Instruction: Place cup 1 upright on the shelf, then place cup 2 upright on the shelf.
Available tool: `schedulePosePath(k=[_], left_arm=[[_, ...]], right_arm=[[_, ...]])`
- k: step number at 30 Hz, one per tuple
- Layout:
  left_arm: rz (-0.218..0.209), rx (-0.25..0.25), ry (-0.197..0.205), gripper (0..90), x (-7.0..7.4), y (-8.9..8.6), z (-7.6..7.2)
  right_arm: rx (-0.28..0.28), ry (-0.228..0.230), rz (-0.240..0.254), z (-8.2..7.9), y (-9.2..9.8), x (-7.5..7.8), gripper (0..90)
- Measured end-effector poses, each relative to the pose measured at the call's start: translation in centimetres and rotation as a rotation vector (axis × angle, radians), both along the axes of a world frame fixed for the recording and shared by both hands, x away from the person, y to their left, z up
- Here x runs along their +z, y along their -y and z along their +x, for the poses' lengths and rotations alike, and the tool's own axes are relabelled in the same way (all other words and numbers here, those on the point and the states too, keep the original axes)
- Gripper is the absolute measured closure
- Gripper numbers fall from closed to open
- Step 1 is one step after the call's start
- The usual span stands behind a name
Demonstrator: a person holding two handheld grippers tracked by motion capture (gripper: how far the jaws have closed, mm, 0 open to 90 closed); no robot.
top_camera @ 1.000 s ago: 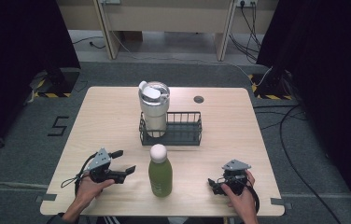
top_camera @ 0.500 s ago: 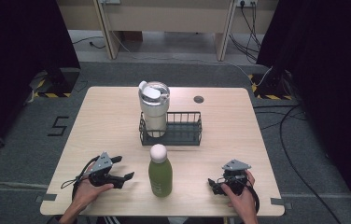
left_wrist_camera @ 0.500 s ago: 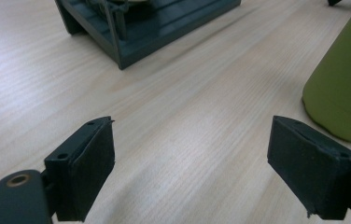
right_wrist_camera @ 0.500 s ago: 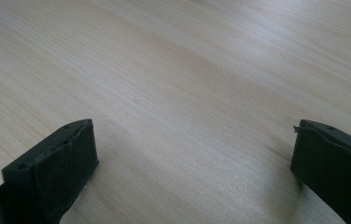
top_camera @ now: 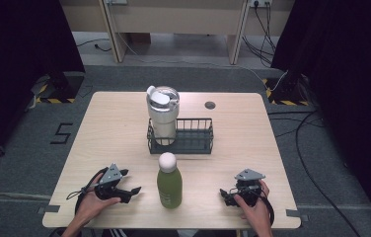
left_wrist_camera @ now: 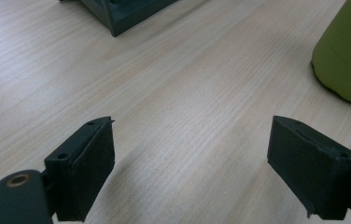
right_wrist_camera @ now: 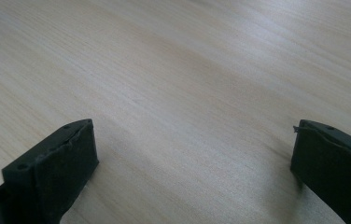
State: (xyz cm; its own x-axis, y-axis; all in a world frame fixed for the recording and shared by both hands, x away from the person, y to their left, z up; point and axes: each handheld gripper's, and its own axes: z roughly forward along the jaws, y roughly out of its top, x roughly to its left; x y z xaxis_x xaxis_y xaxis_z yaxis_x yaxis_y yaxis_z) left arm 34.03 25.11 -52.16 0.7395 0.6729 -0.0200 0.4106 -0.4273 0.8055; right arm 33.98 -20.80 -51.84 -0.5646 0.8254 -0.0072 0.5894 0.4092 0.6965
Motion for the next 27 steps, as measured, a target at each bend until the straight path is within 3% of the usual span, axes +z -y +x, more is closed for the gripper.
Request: schedulePosePath(k=[6,11,27], left_arm=[[0.082,-0.023,-0.020,14.7,-0.21,0.44,-0.02],[0.065,-0.023,-0.057,14.0,-0.26,0.20,0.17],[0.065,-0.023,-0.057,13.5,-0.26,0.20,0.19]], right_arm=[[0.000,0.000,0.000,0.00,0.00,0.00,0.8],[0.000,0.000,0.000,0.00,0.00,0.00,0.8],[0.009,0.004,-0.003,-0.02,-0.01,-0.01,0.9]])
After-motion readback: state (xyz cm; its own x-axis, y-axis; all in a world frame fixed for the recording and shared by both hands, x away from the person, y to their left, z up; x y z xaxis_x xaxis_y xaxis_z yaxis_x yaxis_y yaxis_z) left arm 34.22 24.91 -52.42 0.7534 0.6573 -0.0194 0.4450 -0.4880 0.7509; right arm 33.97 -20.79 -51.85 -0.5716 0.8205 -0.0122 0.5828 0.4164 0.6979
